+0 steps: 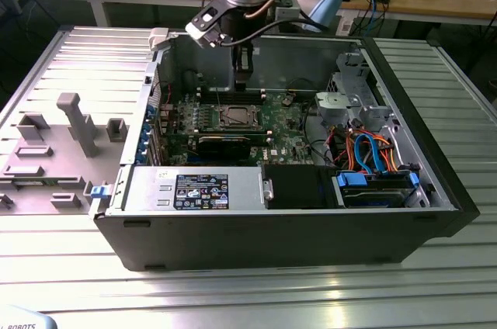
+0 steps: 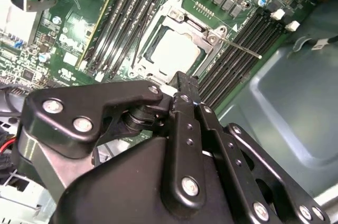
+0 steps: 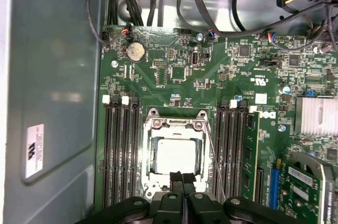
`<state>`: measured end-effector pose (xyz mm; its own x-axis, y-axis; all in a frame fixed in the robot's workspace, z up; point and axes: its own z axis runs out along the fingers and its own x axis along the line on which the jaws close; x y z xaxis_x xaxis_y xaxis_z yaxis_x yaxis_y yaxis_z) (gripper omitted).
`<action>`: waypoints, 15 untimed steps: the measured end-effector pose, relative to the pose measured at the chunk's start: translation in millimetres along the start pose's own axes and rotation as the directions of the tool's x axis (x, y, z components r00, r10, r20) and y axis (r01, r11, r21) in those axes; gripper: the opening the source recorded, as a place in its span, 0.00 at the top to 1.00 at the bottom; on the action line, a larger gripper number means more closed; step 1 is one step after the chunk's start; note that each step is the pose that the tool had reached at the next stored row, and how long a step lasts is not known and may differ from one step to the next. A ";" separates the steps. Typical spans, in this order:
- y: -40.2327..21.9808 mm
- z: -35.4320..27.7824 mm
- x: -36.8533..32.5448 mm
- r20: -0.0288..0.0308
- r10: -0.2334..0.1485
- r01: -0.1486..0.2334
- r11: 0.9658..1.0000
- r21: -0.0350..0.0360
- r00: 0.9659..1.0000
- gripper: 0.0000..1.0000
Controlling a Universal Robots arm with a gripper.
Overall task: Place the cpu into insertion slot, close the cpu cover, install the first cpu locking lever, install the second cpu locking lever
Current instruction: 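Install the first cpu locking lever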
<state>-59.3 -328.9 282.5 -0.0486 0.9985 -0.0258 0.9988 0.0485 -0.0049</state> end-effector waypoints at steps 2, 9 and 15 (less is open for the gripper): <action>0.0 -3.2 -0.1 0.000 0.000 0.000 1.000 0.000 1.000 0.89; 0.0 -3.4 -0.1 0.001 -0.127 0.127 0.992 -0.003 0.992 0.89; -7.1 -3.4 0.3 0.001 -0.181 0.181 0.983 -0.005 0.983 0.89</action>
<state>-66.4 -328.9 285.9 -0.2288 0.9731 -0.0259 0.9735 0.2287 -0.0050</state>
